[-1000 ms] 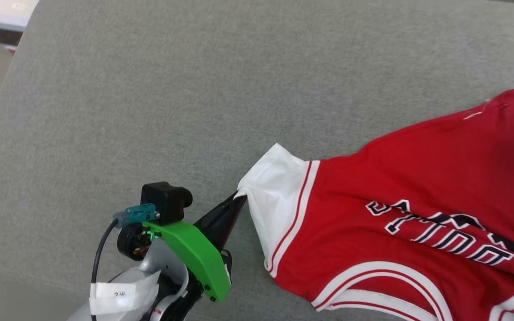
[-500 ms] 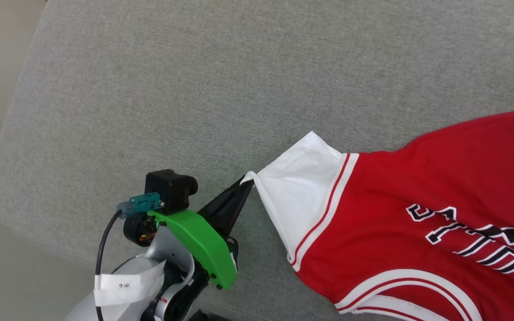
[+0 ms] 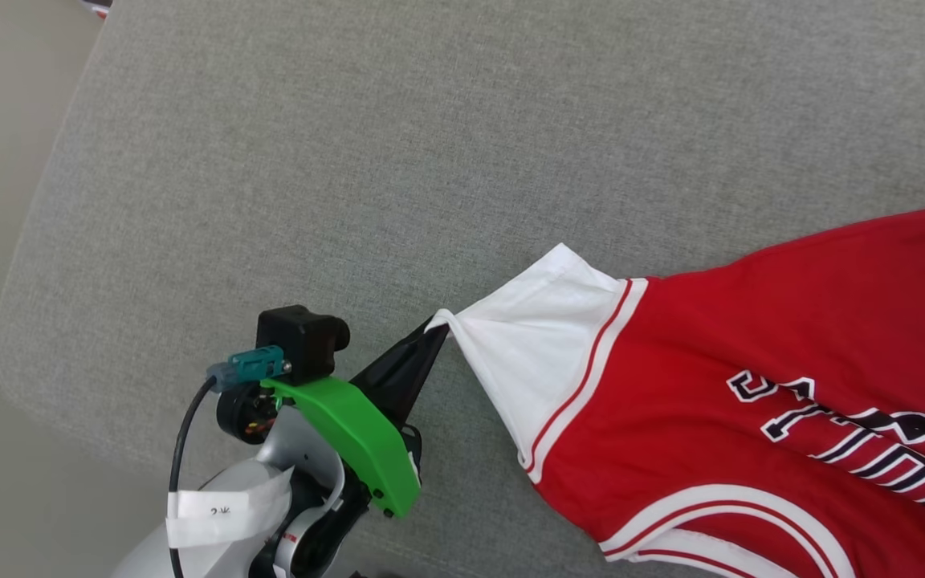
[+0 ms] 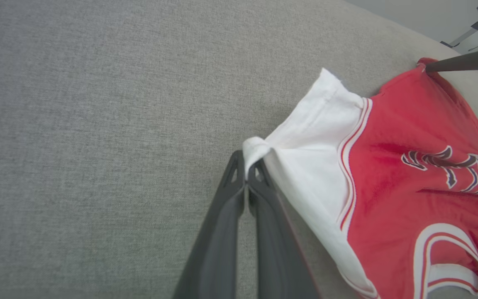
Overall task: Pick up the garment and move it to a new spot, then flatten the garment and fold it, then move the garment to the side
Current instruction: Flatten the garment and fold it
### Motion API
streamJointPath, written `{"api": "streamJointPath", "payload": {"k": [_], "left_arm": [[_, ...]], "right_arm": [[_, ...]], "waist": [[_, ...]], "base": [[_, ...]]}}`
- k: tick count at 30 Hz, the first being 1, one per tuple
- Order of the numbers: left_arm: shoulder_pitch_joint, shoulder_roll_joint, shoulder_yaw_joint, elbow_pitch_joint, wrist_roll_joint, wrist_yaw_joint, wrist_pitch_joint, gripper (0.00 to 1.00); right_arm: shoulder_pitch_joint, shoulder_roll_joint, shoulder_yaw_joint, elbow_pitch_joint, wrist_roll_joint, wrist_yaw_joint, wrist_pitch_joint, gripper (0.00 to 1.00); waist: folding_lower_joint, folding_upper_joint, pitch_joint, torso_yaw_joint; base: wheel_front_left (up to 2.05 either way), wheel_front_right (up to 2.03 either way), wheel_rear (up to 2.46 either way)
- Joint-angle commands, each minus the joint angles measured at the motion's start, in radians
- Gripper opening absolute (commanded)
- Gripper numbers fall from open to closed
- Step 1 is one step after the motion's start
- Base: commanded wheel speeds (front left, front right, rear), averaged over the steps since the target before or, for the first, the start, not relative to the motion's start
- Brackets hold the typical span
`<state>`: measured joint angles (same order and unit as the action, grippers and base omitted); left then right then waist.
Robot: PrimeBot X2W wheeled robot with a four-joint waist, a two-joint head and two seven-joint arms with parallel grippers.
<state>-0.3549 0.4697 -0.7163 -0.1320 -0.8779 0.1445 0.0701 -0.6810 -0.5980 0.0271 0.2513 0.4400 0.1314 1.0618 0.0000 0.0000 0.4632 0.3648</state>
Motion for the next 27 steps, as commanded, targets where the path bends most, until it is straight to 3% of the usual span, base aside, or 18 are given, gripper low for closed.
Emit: {"api": "streamJointPath", "payload": {"k": [1, 6, 13, 27], "left_arm": [[-0.01, 0.006, 0.007, 0.008, 0.002, 0.002, -0.01, 0.0], [0.004, 0.024, 0.022, 0.017, -0.002, 0.014, -0.015, 0.0], [0.007, 0.055, 0.055, 0.016, 0.01, 0.064, -0.017, 0.0], [-0.069, 0.109, 0.169, -0.034, 0.049, 0.119, -0.089, 0.0]], "right_arm": [[0.026, 0.02, 0.02, 0.022, 0.018, -0.001, -0.03, 0.0], [0.027, 0.011, 0.051, 0.031, 0.045, -0.001, -0.154, 0.0], [0.041, -0.012, 0.069, 0.028, 0.096, -0.001, -0.277, 0.0], [0.094, -0.032, 0.056, -0.099, 0.156, -0.001, -0.485, 0.0]], "waist": [[0.0, 0.0, -0.037, -0.023], [0.0, 0.0, -0.11, -0.064], [0.0, 0.0, -0.204, -0.121], [0.0, 0.0, -0.342, -0.267]], "base": [[0.0, 0.0, 0.0], [0.0, 0.0, 0.0], [0.0, 0.0, 0.0], [0.0, 0.0, 0.0]]}}
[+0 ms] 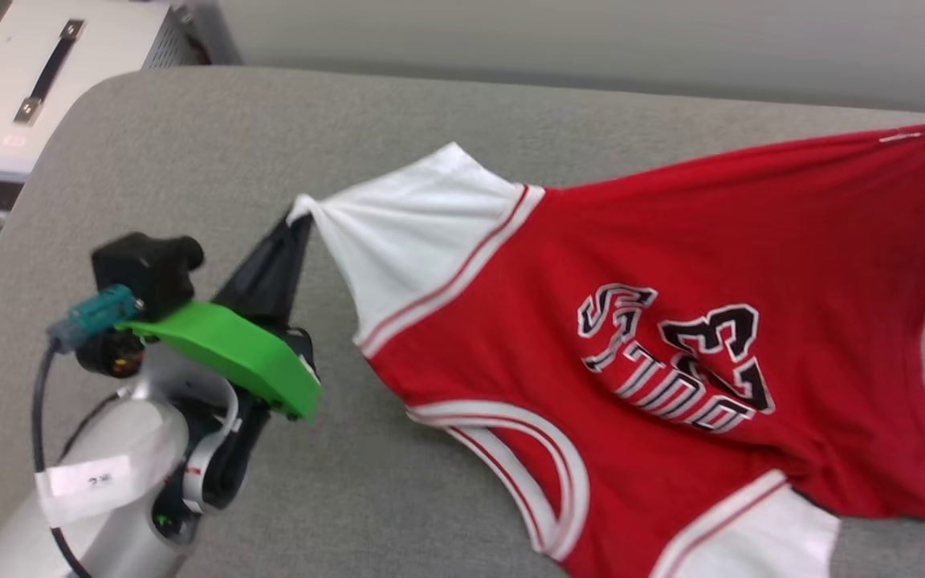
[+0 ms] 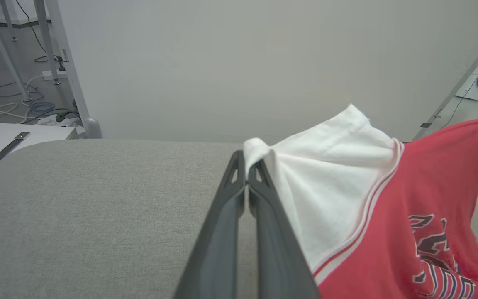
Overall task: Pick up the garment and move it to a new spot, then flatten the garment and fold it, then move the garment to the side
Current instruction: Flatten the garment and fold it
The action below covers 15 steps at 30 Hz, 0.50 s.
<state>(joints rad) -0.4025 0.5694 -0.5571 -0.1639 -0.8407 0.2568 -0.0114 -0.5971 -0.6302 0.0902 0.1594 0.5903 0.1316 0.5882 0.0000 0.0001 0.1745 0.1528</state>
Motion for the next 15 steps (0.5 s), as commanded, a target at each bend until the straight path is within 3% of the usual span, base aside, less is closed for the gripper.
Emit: {"api": "streamJointPath", "payload": {"k": [1, 15], "left_arm": [[-0.027, 0.014, 0.017, -0.005, 0.016, 0.009, -0.013, 0.0], [-0.141, 0.093, 0.152, -0.132, 0.081, 0.05, -0.095, 0.0]], "right_arm": [[0.017, 0.005, -0.014, -0.018, 0.008, -0.001, -0.02, 0.0], [0.14, 0.003, -0.106, -0.234, 0.026, -0.001, -0.155, 0.0]], "waist": [[0.0, -0.0001, -0.062, -0.065], [0.0, -0.0001, -0.134, -0.169]], "base": [[0.0, 0.0, 0.0], [0.0, 0.0, 0.0]]}}
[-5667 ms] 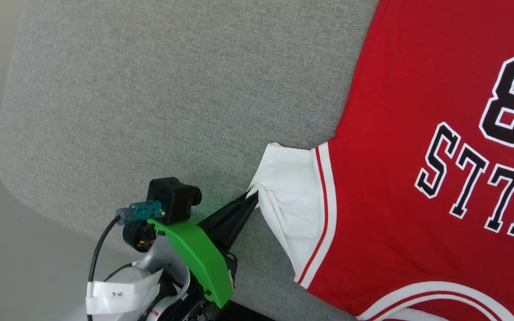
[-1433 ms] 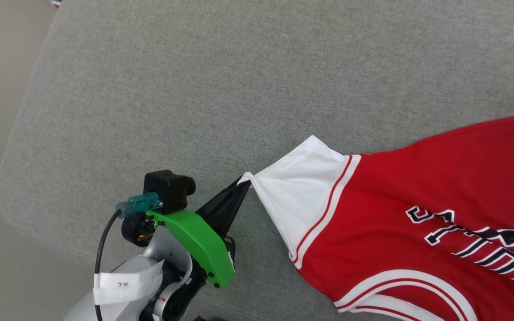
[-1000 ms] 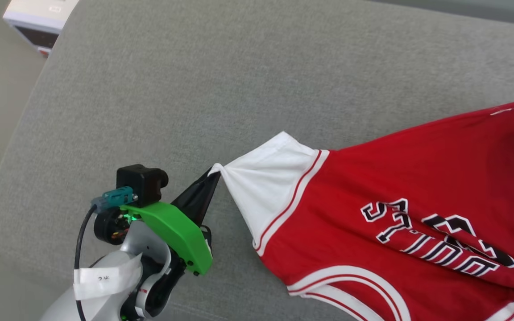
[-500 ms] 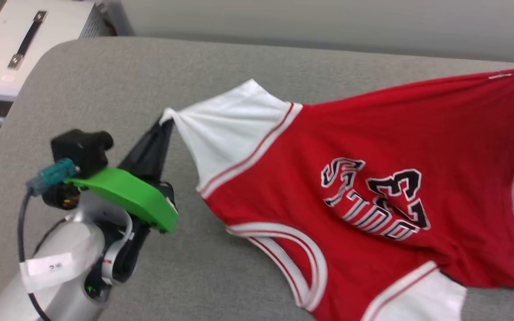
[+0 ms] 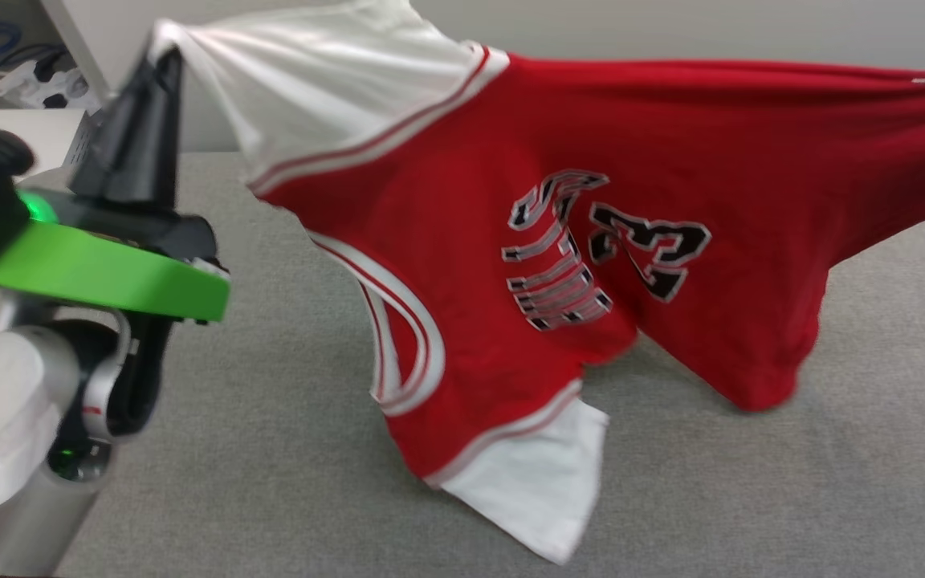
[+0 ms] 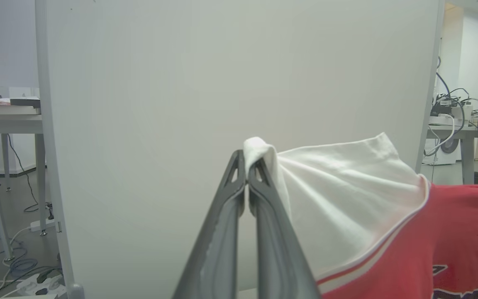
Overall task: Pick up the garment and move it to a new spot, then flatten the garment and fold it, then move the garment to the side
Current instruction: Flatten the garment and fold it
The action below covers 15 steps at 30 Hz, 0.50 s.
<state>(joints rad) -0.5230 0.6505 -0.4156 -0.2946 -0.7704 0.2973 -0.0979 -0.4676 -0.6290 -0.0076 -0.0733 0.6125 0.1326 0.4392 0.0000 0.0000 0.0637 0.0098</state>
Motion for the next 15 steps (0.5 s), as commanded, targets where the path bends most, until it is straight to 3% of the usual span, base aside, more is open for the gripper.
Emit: {"api": "streamJointPath", "payload": {"k": [1, 9, 15], "left_arm": [[-0.032, 0.018, 0.025, -0.018, 0.018, 0.017, -0.017, 0.0], [-0.124, 0.075, 0.088, -0.119, 0.063, 0.034, -0.019, 0.0], [-0.201, 0.143, 0.097, -0.136, 0.084, 0.013, 0.049, 0.0]], "right_arm": [[0.015, 0.004, -0.018, -0.017, 0.002, -0.002, -0.012, 0.0], [-0.008, 0.024, -0.073, -0.101, -0.004, -0.002, -0.056, 0.0], [-0.07, 0.045, -0.091, -0.121, -0.029, -0.002, -0.077, 0.0]], "waist": [[0.0, 0.0, -0.025, -0.03], [0.0, 0.0, -0.023, -0.048], [0.0, 0.0, 0.014, -0.056]], "base": [[0.0, 0.0, 0.0], [0.0, 0.0, 0.0], [0.0, 0.0, 0.0]]}}
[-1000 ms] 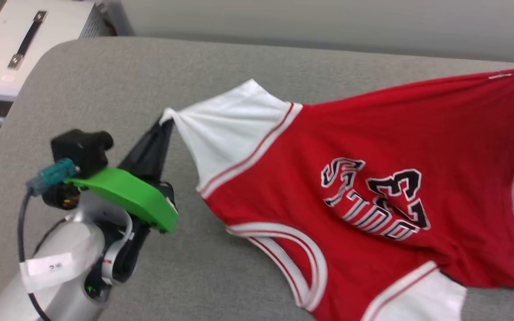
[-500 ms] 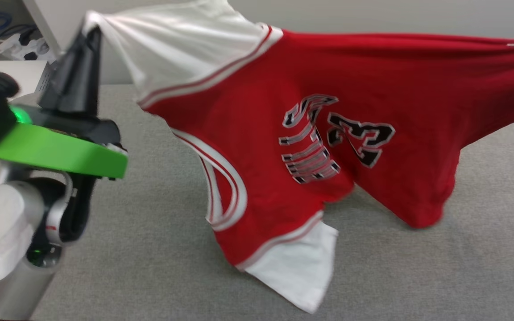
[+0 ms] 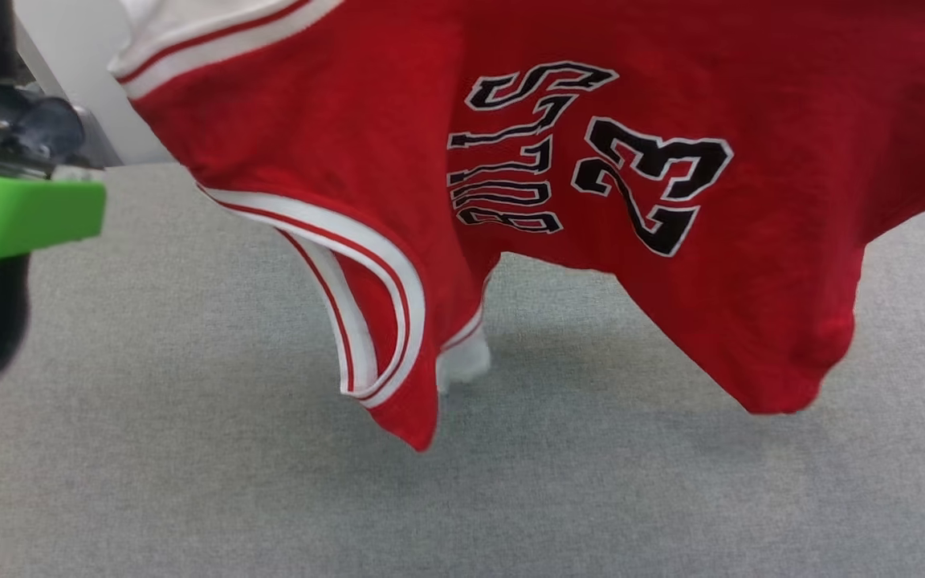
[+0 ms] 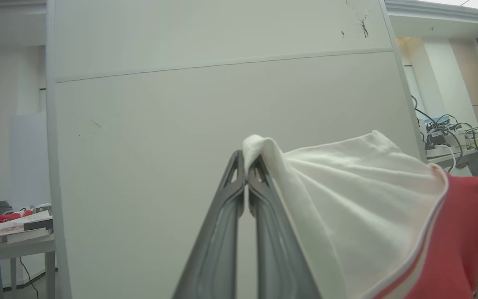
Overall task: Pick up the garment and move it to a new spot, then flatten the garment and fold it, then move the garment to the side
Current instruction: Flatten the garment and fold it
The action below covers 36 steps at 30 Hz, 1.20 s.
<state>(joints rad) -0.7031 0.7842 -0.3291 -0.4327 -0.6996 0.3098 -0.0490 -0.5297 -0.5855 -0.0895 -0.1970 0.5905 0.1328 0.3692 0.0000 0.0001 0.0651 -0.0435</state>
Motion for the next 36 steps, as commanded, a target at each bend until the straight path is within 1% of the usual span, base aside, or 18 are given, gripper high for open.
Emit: {"api": "streamJointPath", "payload": {"k": [1, 4, 8, 14, 18, 21, 25, 28, 32, 36], "left_arm": [[-0.037, 0.023, 0.009, 0.002, 0.016, -0.007, 0.015, 0.0], [-0.079, 0.052, 0.012, 0.009, 0.02, -0.024, 0.049, 0.0], [-0.147, 0.091, 0.02, 0.033, 0.02, -0.059, 0.085, 0.0], [-0.271, 0.128, 0.015, 0.099, 0.018, -0.134, 0.132, 0.0], [-0.386, 0.132, 0.003, 0.158, 0.021, -0.191, 0.157, 0.0], [-0.5, 0.112, -0.005, 0.227, 0.03, -0.239, 0.148, 0.0], [-0.678, 0.075, -0.03, 0.351, 0.071, -0.311, 0.117, 0.0], [-0.839, 0.029, -0.05, 0.482, 0.114, -0.352, 0.086, 0.0], [-1.022, -0.029, -0.09, 0.666, 0.184, -0.382, 0.04, 0.0], [-1.164, -0.079, -0.13, 0.855, 0.249, -0.401, -0.031, 0.0]], "right_arm": [[-0.022, 0.005, -0.012, 0.002, -0.012, -0.002, -0.009, 0.0], [-0.064, 0.009, -0.018, 0.006, -0.027, -0.002, -0.015, 0.0], [-0.135, 0.005, -0.025, 0.021, -0.038, -0.002, -0.017, 0.0], [-0.28, -0.034, 0.001, 0.083, -0.071, -0.002, -0.03, 0.0], [-0.401, -0.072, 0.047, 0.149, -0.1, -0.002, -0.044, 0.0], [-0.513, -0.095, 0.089, 0.217, -0.128, -0.002, -0.065, 0.0], [-0.676, -0.098, 0.148, 0.324, -0.166, -0.002, -0.099, 0.0], [-0.811, -0.064, 0.167, 0.423, -0.199, -0.002, -0.123, 0.0], [-0.973, -0.006, 0.197, 0.568, -0.275, -0.002, -0.17, 0.0], [-1.092, 0.057, 0.201, 0.705, -0.351, -0.002, -0.234, 0.0]], "waist": [[0.0, -0.0001, 0.022, -0.003], [0.0, -0.0001, 0.054, -0.003], [0.0, -0.0001, 0.126, 0.003], [0.0, -0.0001, 0.258, 0.015], [0.0, -0.0001, 0.357, 0.026], [0.0, -0.0001, 0.431, 0.035], [0.0, -0.0001, 0.519, 0.038], [0.0, -0.0001, 0.575, 0.036], [0.0, -0.0001, 0.63, 0.026], [0.0, -0.0001, 0.671, 0.017]], "base": [[0.0, 0.0, 0.0], [0.0, 0.0, 0.0], [0.0, 0.0, 0.0], [0.0, 0.0, 0.0], [0.0, 0.0, 0.0], [0.0, 0.0, 0.0], [0.0, 0.0, 0.0], [0.0, 0.0, 0.0], [0.0, 0.0, 0.0], [0.0, 0.0, 0.0]]}}
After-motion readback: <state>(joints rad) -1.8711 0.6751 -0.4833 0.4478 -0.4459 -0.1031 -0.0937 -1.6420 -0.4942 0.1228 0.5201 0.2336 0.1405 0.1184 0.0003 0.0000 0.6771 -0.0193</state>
